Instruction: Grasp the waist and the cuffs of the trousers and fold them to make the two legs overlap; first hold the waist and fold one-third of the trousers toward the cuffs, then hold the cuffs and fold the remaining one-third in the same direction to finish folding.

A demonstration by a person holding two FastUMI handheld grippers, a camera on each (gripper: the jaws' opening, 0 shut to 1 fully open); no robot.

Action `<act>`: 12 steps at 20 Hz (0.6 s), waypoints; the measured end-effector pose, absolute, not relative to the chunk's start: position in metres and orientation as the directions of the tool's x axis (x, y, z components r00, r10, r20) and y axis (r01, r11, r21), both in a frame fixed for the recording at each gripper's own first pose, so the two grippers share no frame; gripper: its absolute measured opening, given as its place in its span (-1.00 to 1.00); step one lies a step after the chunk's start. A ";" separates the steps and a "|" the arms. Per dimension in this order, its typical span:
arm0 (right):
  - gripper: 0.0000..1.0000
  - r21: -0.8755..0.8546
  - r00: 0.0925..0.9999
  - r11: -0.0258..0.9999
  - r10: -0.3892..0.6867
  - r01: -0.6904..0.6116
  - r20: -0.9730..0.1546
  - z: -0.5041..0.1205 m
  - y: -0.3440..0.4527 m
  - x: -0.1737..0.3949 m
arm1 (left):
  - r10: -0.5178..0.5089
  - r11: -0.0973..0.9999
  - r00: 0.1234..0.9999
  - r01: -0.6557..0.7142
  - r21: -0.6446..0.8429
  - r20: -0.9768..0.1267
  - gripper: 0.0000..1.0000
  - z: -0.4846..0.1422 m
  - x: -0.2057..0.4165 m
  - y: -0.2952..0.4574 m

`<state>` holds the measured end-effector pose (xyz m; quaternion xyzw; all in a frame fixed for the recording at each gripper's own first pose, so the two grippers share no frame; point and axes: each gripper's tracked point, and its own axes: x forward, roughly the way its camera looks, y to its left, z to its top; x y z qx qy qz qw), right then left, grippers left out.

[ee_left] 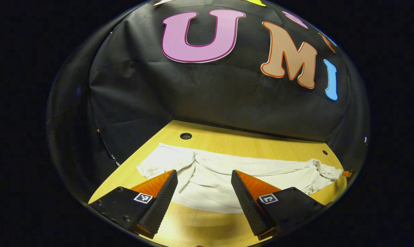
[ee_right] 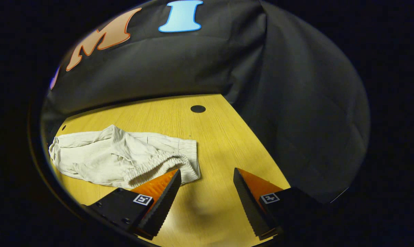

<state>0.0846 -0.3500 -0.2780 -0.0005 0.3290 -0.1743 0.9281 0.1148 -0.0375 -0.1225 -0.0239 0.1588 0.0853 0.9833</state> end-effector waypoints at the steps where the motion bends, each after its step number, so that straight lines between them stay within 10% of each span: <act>1: 0.96 -0.078 0.723 0.942 -0.301 0.325 -0.622 -0.283 -0.347 0.086 | 0.161 0.984 0.934 -0.176 -0.020 -0.319 0.92 -0.124 0.112 -0.041; 12: 0.77 0.341 0.763 0.862 -0.078 0.375 -0.641 -0.313 -0.322 0.113 | 0.159 0.986 0.937 -0.167 0.002 -0.312 0.91 -0.123 0.101 -0.085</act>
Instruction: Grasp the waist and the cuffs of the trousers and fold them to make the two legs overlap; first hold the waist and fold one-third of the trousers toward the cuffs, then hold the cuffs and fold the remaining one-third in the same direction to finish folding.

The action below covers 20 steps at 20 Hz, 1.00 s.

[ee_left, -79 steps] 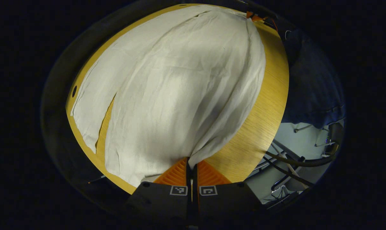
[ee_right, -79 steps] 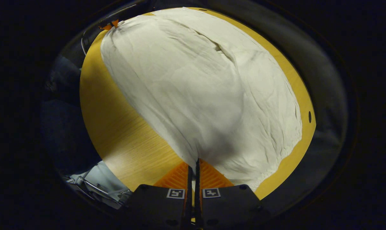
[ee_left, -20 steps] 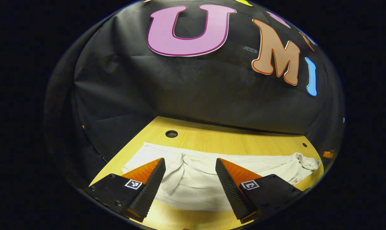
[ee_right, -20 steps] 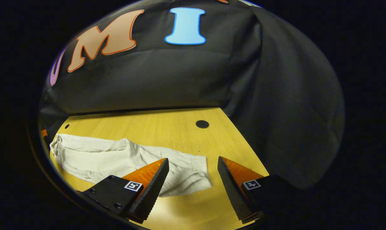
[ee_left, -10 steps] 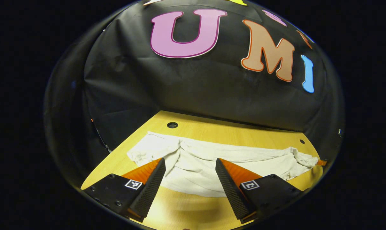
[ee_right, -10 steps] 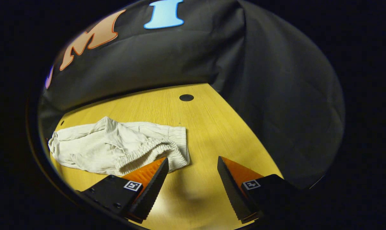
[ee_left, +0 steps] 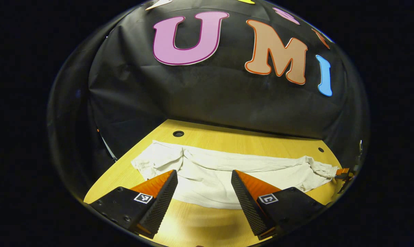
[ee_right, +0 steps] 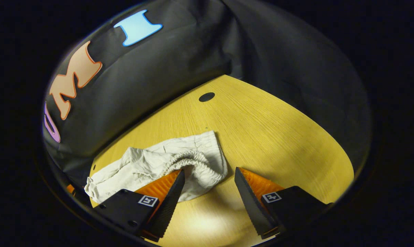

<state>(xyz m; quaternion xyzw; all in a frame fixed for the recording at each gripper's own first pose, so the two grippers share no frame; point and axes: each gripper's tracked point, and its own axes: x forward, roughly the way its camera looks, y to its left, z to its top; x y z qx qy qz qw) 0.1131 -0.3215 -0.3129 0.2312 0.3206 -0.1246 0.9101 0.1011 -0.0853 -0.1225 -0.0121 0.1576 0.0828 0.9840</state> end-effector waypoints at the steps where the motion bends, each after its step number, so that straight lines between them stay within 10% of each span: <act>1: 0.87 0.374 0.767 0.849 -0.057 0.374 -0.639 -0.316 -0.315 0.117 | 0.157 0.986 0.937 -0.165 0.002 -0.311 0.92 -0.122 0.100 -0.089; 7: -0.44 0.400 0.784 0.821 -0.090 0.408 -0.614 -0.312 -0.319 0.127 | 0.142 0.988 0.943 -0.154 -0.017 -0.300 0.92 -0.119 0.095 -0.104; 11: -0.75 0.356 0.800 0.855 -0.107 0.377 -0.590 -0.298 -0.312 0.130 | 0.132 0.988 0.945 -0.149 -0.036 -0.299 0.91 -0.120 0.096 -0.103; 20: -0.66 0.291 0.864 0.908 -0.132 0.302 -0.486 -0.222 -0.258 0.136 | 0.047 0.996 0.943 -0.069 -0.056 -0.329 0.92 -0.131 0.104 -0.077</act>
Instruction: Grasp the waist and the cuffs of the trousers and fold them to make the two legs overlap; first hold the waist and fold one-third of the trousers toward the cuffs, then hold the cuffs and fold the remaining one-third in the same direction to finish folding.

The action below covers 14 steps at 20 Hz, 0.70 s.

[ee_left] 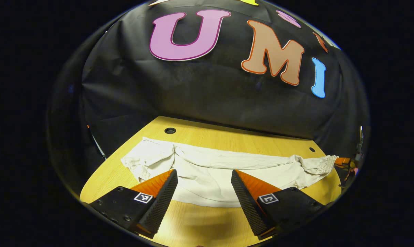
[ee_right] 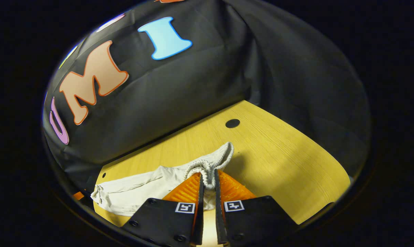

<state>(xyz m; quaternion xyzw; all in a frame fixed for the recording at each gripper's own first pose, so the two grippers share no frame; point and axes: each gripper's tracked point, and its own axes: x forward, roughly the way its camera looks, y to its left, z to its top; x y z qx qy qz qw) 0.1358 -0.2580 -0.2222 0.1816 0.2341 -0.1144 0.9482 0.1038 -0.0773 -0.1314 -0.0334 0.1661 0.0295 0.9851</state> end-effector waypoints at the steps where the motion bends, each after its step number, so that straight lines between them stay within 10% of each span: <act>1: -0.66 0.288 0.874 0.913 -0.130 0.290 -0.468 -0.212 -0.242 0.138 | 0.036 0.997 0.942 -0.057 -0.054 -0.332 0.91 -0.132 0.105 -0.071; 14: -0.66 0.188 0.941 0.982 0.094 -0.033 -0.326 -0.140 0.046 0.153 | 0.040 0.996 0.934 -0.067 -0.065 -0.355 0.91 -0.145 0.111 0.064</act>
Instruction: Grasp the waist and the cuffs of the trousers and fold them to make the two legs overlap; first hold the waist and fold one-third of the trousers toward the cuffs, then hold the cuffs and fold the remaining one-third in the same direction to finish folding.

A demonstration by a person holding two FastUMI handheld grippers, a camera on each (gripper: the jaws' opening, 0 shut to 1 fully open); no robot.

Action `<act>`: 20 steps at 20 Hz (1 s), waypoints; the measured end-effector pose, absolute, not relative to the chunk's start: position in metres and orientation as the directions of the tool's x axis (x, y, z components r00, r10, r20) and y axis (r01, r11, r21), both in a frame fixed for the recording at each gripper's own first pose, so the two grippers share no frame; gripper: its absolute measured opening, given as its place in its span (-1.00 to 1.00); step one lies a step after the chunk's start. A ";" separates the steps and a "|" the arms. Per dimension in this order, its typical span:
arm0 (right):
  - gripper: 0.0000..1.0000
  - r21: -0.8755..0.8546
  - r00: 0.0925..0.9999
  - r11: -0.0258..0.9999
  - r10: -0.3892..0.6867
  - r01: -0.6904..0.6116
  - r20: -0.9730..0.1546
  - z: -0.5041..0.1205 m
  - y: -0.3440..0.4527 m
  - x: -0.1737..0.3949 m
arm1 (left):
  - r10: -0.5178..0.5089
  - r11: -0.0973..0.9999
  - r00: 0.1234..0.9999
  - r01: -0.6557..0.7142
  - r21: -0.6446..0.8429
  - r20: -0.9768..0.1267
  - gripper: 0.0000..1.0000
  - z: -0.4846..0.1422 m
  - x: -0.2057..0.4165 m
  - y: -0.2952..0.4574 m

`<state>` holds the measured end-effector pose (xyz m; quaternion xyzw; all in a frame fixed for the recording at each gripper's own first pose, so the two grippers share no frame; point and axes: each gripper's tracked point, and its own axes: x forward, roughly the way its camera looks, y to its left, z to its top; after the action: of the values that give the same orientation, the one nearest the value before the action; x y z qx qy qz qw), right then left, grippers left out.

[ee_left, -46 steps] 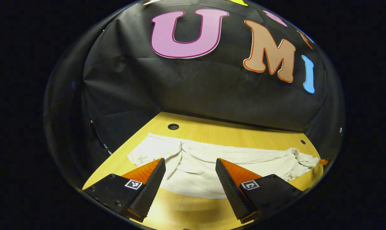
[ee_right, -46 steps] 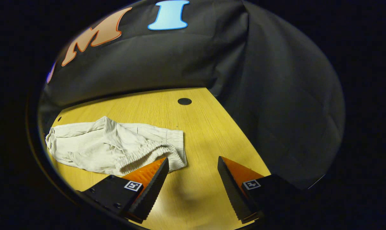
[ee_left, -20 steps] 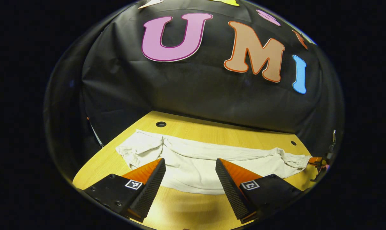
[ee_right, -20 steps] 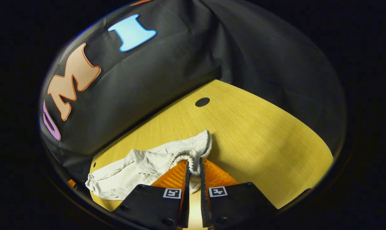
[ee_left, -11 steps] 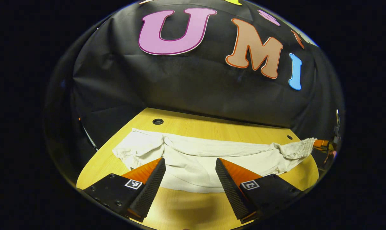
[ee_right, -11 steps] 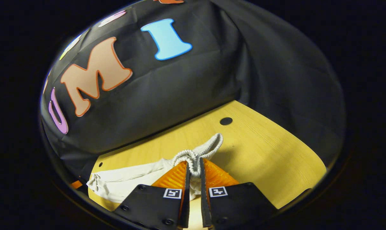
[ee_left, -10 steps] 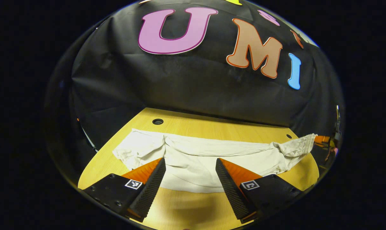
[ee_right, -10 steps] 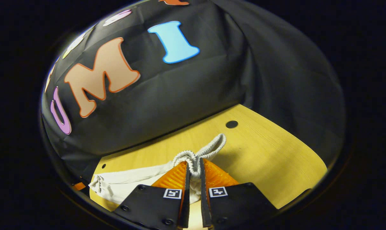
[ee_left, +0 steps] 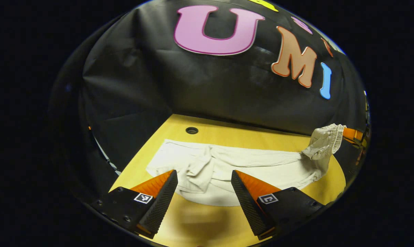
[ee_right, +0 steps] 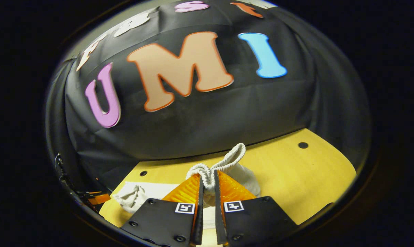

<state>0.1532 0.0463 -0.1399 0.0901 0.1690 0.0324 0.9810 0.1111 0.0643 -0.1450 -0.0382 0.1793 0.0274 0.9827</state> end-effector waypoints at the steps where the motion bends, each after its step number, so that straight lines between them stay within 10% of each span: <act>1: -0.55 0.170 0.933 0.983 0.122 -0.067 -0.339 -0.148 0.068 0.154 | 0.054 0.994 0.933 -0.083 -0.069 -0.355 0.91 -0.147 0.111 0.078; 10: -0.39 0.094 0.854 0.982 0.191 -0.167 -0.485 -0.230 0.151 0.151 | 0.118 0.982 0.908 -0.166 -0.087 -0.402 0.92 -0.193 0.128 0.152; 14: 0.90 0.081 0.849 0.983 0.184 -0.165 -0.495 -0.237 0.155 0.150 | 0.100 0.985 0.906 -0.149 -0.089 -0.411 0.91 -0.209 0.145 0.157; 20: 0.93 0.018 0.848 0.992 0.117 -0.126 -0.516 -0.242 0.135 0.143 | 0.076 0.992 0.907 -0.110 -0.057 -0.415 0.91 -0.226 0.170 0.157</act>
<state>0.1429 0.1347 -0.2422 -0.0081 0.2681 0.0634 0.9613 0.1697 0.1569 -0.2258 -0.0394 0.2107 0.0477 0.9756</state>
